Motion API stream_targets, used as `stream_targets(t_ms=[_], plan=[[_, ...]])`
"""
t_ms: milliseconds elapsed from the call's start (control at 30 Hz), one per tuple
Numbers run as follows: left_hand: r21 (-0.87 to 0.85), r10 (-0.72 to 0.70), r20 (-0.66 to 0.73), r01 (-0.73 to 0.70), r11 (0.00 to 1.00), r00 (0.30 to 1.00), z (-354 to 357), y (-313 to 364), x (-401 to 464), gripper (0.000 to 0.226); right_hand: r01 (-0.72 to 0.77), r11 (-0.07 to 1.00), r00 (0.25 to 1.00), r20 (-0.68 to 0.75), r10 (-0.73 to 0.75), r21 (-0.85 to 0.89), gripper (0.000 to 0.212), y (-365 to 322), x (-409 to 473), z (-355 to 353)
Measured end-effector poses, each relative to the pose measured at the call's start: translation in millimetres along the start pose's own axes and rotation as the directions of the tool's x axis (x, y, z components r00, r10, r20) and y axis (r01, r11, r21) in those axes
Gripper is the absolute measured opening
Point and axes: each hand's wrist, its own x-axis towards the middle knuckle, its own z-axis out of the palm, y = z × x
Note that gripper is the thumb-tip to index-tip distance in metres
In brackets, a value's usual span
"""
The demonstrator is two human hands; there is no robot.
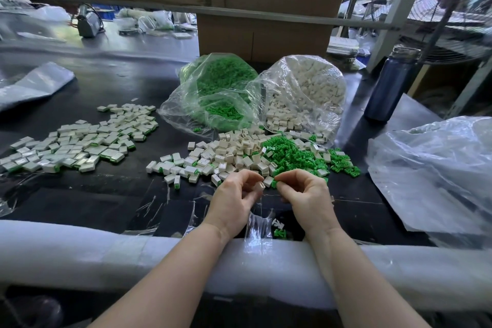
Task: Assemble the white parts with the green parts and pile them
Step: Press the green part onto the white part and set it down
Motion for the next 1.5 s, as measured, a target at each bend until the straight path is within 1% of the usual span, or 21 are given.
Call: stream_targets(t_ms=[133, 233, 400, 533, 733, 1000, 1200, 1367, 1500], plan=[[-0.041, -0.019, 0.049, 0.021, 0.999, 0.999, 0.0, 0.3, -1.4, 0.012, -0.003, 1.0, 0.999, 0.04, 0.002, 0.027, 0.025, 0.0, -0.6, 0.1], [-0.086, -0.042, 0.041, 0.045, 0.995, 0.998, -0.8, 1.1, -0.4, 0.015, -0.011, 0.999, 0.998, 0.07, 0.007, 0.053, 0.025, -0.5, -0.8, 1.3], [-0.147, -0.054, 0.048, 0.06, 0.987, 0.997, -2.4, 1.3, 0.3, 0.015, -0.012, 0.997, 0.995, 0.095, 0.006, 0.07, 0.018, -0.4, -1.0, 2.0], [-0.182, -0.064, 0.058, 0.074, 0.98, 0.996, -2.0, 0.7, 1.1, 0.017, -0.009, 0.999, 0.994, 0.108, 0.004, 0.045, 0.015, -0.3, -1.4, 1.1], [-0.219, -0.066, 0.057, 0.077, 0.973, 0.996, -3.3, -1.1, 1.4, 0.013, 0.023, 1.0, 0.996, 0.086, -0.023, -0.005, 0.02, -1.8, -2.2, 1.3], [-0.195, -0.086, 0.083, 0.101, 0.976, 0.993, -4.4, -2.8, 1.6, 0.01, 0.025, 0.999, 0.997, 0.073, -0.023, -0.03, 0.016, -1.5, -2.0, 1.8], [-0.209, -0.09, 0.071, 0.103, 0.972, 0.993, -4.0, -2.4, 1.5, 0.01, 0.012, 1.0, 0.992, 0.124, -0.01, -0.014, 0.023, -1.8, -1.6, 2.4], [-0.233, -0.093, 0.065, 0.106, 0.967, 0.994, -5.0, -0.8, 1.3, 0.007, 0.006, 0.999, 0.989, 0.146, 0.0, -0.04, 0.022, -1.9, -1.6, 2.4], [-0.192, -0.085, 0.07, 0.097, 0.977, 0.994, -3.9, 0.2, 0.4, 0.008, -0.029, 1.0, 0.988, 0.149, 0.03, -0.011, 0.019, -2.5, -2.4, 1.9]])
